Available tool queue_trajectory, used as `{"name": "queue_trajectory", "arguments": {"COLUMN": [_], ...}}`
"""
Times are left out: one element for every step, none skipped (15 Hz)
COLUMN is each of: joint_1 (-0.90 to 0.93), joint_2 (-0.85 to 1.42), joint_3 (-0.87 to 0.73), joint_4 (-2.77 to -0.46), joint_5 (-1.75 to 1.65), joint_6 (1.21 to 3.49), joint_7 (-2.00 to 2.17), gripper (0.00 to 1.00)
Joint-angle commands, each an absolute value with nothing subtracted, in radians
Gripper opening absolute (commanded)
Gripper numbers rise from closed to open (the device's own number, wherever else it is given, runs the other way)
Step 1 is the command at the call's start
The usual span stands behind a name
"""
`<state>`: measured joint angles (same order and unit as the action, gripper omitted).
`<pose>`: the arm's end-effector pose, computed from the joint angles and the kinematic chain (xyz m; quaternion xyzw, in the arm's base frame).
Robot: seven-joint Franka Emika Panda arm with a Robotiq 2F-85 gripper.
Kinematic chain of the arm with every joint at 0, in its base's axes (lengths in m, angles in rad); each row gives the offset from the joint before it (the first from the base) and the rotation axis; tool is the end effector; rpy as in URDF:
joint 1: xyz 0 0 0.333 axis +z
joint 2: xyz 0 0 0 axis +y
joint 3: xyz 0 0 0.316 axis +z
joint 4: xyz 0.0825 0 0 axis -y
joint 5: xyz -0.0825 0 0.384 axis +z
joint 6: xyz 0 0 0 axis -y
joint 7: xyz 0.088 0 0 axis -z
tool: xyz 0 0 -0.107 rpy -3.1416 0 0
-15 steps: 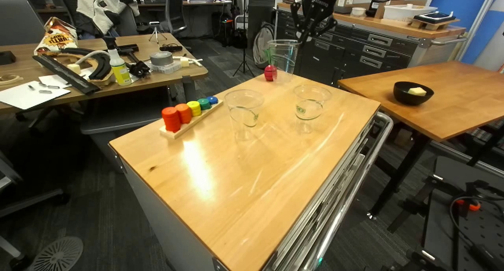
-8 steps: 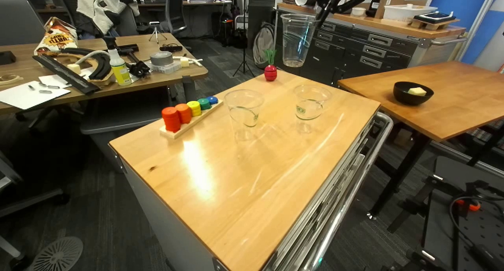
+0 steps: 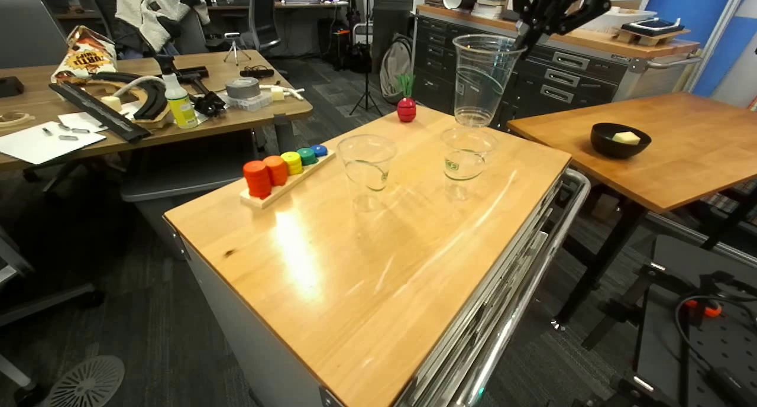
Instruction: Stack the cups
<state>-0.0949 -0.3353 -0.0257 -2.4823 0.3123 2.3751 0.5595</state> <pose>0.4482 -0.0512 0.4346 -0.8919 0.4203 -0.0822 0.1455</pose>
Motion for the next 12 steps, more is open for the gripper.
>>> {"name": "queue_trajectory", "arguments": {"joint_1": [-0.112, -0.114, -0.112, -0.109, -0.106, -0.102, -0.096, -0.091, -0.090, -0.092, -0.091, -0.093], "joint_2": [-0.448, -0.460, -0.460, -0.463, -0.454, -0.449, -0.440, -0.433, -0.431, -0.426, -0.421, -0.416], "joint_3": [0.008, 0.012, 0.014, 0.014, 0.016, 0.017, 0.015, 0.014, 0.018, 0.020, 0.019, 0.019], "joint_4": [-2.615, -2.638, -2.653, -2.670, -2.679, -2.686, -2.686, -2.682, -2.682, -2.676, -2.672, -2.669], "joint_5": [0.300, 0.298, 0.302, 0.307, 0.313, 0.320, 0.328, 0.334, 0.331, 0.325, 0.326, 0.325], "joint_6": [2.437, 2.448, 2.470, 2.493, 2.527, 2.561, 2.591, 2.610, 2.631, 2.644, 2.654, 2.661], "joint_7": [0.609, 0.608, 0.599, 0.587, 0.581, 0.575, 0.569, 0.564, 0.567, 0.569, 0.567, 0.567], "gripper": [0.02, 0.02, 0.02, 0.02, 0.02, 0.02, 0.02, 0.02, 0.02, 0.02, 0.02, 0.02]}}
